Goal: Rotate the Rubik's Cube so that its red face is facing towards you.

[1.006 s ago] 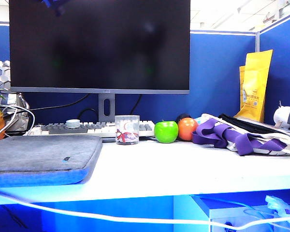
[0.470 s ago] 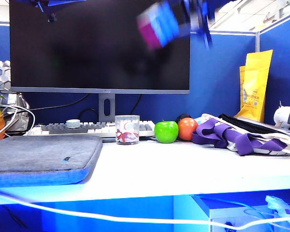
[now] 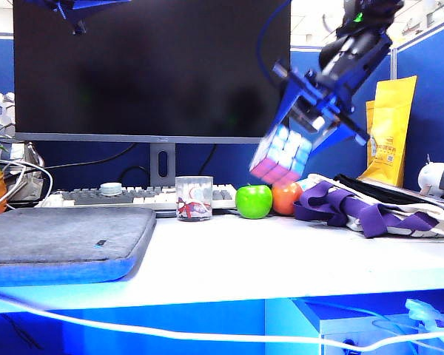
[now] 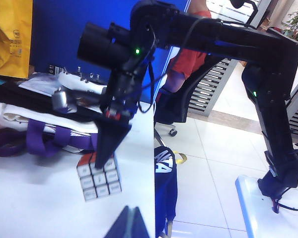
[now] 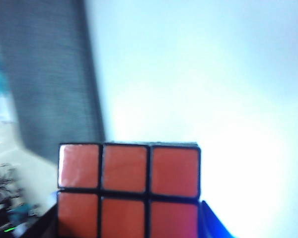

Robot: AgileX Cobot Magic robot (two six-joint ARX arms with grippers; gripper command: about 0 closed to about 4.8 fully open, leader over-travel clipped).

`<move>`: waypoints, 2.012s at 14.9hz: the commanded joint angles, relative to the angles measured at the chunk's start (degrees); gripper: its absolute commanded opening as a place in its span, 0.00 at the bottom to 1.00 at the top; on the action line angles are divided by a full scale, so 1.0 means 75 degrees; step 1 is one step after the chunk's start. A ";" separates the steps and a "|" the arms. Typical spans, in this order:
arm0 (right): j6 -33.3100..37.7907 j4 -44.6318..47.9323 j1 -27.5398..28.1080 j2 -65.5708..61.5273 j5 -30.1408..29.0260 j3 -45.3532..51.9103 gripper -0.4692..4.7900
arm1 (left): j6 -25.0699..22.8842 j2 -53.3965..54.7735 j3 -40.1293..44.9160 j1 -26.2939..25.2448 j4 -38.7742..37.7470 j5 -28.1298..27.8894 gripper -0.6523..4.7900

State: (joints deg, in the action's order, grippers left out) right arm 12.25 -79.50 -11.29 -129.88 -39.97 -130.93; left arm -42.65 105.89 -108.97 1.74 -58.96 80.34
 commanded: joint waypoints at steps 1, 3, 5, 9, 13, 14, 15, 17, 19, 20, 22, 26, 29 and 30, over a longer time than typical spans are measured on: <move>-0.0315 0.0087 -0.0411 0.0070 0.1594 0.0154 0.09 | -0.0067 -0.0035 -0.0003 0.0023 0.0038 -0.0023 0.11; -0.0361 0.0087 -0.0600 0.0070 0.2136 0.0154 0.09 | -0.0085 -0.0035 -0.0003 0.0119 0.0044 -0.0026 0.11; -0.0361 0.0082 -0.0734 0.0061 0.2678 0.0157 0.08 | -0.0085 -0.0035 -0.0003 0.0192 -0.0023 -0.0026 0.11; -0.0664 0.0070 -0.1037 0.0006 0.3296 0.0947 0.09 | -0.0128 -0.0035 0.0000 0.0417 -0.0344 -0.0029 0.11; -0.0833 0.0210 -0.1105 -0.0090 0.3430 0.0924 0.09 | -0.0306 -0.0035 0.0006 0.0414 -0.0478 -0.0020 0.11; -0.0833 0.0160 -0.1099 -0.0187 0.3535 0.0857 0.09 | -0.0315 -0.0035 0.0006 0.0417 -0.0481 0.0009 0.11; -0.0833 0.0128 -0.1096 -0.0315 0.3547 0.0857 0.09 | -0.0315 -0.0035 0.0006 0.0417 -0.0501 0.0064 0.11; -0.0842 0.0216 -0.1160 -0.0667 0.3541 0.0851 0.09 | -0.0318 -0.0035 0.0006 0.0420 -0.0533 0.0259 0.11; -0.0836 0.0682 -0.1195 -0.0886 0.3471 0.0848 0.09 | -0.0350 -0.0035 0.0006 0.0420 -0.0635 0.0300 0.11; -0.0833 0.1035 -0.1207 -0.0930 0.3456 0.0848 0.09 | -0.0425 -0.0035 0.0006 0.0420 -0.0691 0.0309 0.11; -0.0833 0.1483 -0.1201 -0.0930 0.3526 0.0597 0.57 | -0.0548 -0.0035 0.0006 0.0495 -0.0848 0.0286 0.11; -0.0839 0.0807 -0.1192 -0.0810 0.4704 -0.0382 1.00 | -0.0743 -0.0035 0.0006 0.0504 -0.0965 0.0297 0.11; -0.0871 0.0338 -0.1221 -0.0641 0.4870 -0.0405 1.00 | -0.1093 -0.0035 0.0003 0.0504 -0.1460 0.0297 0.11; -0.0933 0.0172 -0.1224 -0.0641 0.4948 -0.0367 1.00 | -0.1358 -0.0035 0.0003 0.0504 -0.1737 0.0297 0.11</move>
State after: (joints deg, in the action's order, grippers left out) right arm 5.91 -76.66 -20.43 -134.91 -3.57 -133.69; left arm -49.82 105.89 -108.88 5.52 -69.71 81.69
